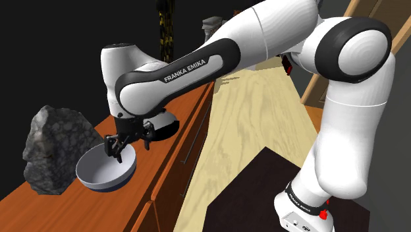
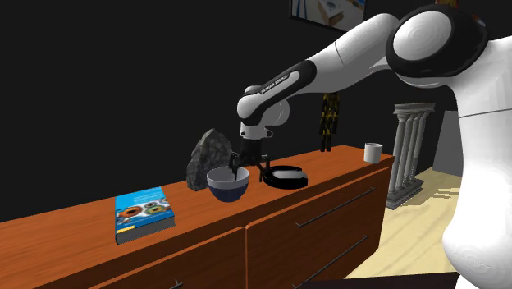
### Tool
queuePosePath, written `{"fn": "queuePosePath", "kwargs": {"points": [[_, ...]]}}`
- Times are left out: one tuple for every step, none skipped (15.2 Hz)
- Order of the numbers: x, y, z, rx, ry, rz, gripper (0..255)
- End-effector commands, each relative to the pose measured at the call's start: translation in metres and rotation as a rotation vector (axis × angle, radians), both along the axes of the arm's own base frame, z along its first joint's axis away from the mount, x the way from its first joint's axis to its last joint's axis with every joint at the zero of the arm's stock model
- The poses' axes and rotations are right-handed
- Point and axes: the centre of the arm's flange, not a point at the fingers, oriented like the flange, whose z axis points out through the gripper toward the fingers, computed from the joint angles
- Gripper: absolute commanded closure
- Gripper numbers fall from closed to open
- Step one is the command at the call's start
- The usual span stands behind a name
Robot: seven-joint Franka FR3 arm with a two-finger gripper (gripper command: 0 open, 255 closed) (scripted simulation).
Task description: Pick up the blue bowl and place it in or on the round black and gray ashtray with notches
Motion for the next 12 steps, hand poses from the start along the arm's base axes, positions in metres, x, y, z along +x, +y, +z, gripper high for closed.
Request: {"fn": "queuePosePath", "kwargs": {"points": [[-0.0003, 0.0008, -0.0037, 0.000, 0.000, 0.000, 0], [-0.0003, 0.0008, -0.0037, 0.000, 0.000, 0.000, 0], [-0.0003, 0.0008, -0.0037, 0.000, 0.000, 0.000, 0], [-0.0003, 0.0008, -0.0037, 0.000, 0.000, 0.000, 0], [-0.0003, 0.0008, -0.0037, 0.000, 0.000, 0.000, 0], [-0.0003, 0.0008, -0.0037, 0.000, 0.000, 0.000, 0], [-0.0003, 0.0008, -0.0036, 0.000, 0.000, 0.000, 0], [-0.0003, 0.0008, -0.0036, 0.000, 0.000, 0.000, 0], [-0.0003, 0.0008, -0.0036, 0.000, 0.000, 0.000, 255], [-0.0003, 0.0008, -0.0036, 0.000, 0.000, 0.000, 255], [-0.0003, 0.0008, -0.0036, 0.000, 0.000, 0.000, 255], [-0.0003, 0.0008, -0.0036, 0.000, 0.000, 0.000, 255]]}}
